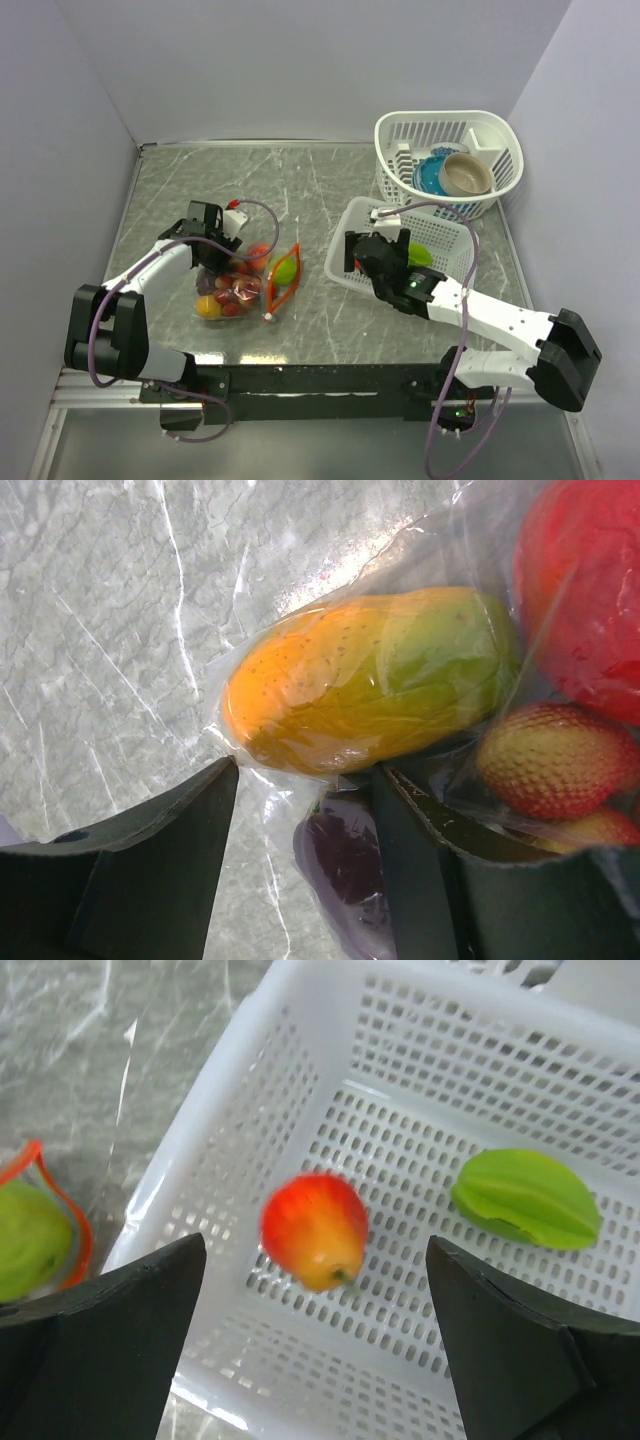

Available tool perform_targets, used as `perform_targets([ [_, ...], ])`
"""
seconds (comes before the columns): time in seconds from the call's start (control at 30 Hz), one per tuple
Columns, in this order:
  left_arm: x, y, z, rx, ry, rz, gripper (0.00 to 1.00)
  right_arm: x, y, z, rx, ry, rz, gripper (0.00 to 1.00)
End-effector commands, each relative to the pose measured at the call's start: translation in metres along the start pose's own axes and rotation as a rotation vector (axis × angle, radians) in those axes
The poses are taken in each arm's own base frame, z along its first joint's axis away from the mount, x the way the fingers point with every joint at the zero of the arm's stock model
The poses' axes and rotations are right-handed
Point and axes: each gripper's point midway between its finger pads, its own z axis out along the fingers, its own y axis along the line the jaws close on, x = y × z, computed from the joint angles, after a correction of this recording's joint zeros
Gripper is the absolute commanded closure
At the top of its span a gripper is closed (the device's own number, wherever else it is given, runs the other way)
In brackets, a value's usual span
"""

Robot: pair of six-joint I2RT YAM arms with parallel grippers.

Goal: Open the zip-top bag and remove the fake food

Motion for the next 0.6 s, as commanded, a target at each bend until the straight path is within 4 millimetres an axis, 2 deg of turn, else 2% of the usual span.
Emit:
perform_targets([
  [0.0, 0.006, 0.001, -0.001, -0.012, 0.009, 0.001, 0.38, -0.016, 0.013, -0.008, -0.085, -0.046, 0.024, 0.00],
  [0.1, 0.006, 0.001, -0.001, -0.013, 0.006, 0.004, 0.38, -0.025, 0.040, -0.022, -0.161, -0.104, -0.093, 0.00],
  [0.13, 0.006, 0.002, -0.001, -0.014, 0.005, 0.005, 0.38, -0.025, 0.060, -0.036, -0.206, -0.132, -0.137, 0.00],
  [0.17, 0.006, 0.002, 0.000, -0.013, 0.006, 0.007, 0.38, -0.027, 0.073, -0.040, -0.233, -0.157, -0.157, 0.00],
  [0.23, 0.005, 0.002, 0.001, -0.013, 0.006, 0.005, 0.38, -0.014, 0.103, -0.046, -0.312, -0.162, -0.261, 0.00],
  [0.27, 0.005, 0.002, 0.001, -0.012, 0.008, 0.005, 0.38, -0.014, 0.115, -0.046, -0.348, -0.169, -0.256, 0.01],
  [0.3, 0.005, 0.002, 0.001, -0.012, 0.009, 0.005, 0.38, -0.001, 0.124, -0.039, -0.359, -0.143, -0.279, 0.05],
  [0.37, 0.004, 0.003, 0.001, -0.014, 0.007, 0.004, 0.38, 0.003, 0.142, -0.036, -0.410, -0.142, -0.277, 0.09],
  [0.4, 0.004, 0.003, 0.001, -0.013, 0.010, 0.007, 0.38, 0.017, 0.148, -0.027, -0.409, -0.117, -0.305, 0.14],
  [0.47, 0.004, 0.004, 0.000, -0.020, 0.009, 0.011, 0.38, 0.018, 0.162, -0.021, -0.427, -0.120, -0.305, 0.19],
  [0.5, 0.004, 0.005, -0.001, -0.022, 0.009, 0.013, 0.38, 0.031, 0.169, -0.013, -0.425, -0.098, -0.339, 0.21],
  [0.57, 0.003, 0.006, -0.002, -0.027, 0.005, 0.017, 0.38, 0.029, 0.182, -0.008, -0.437, -0.102, -0.348, 0.21],
])
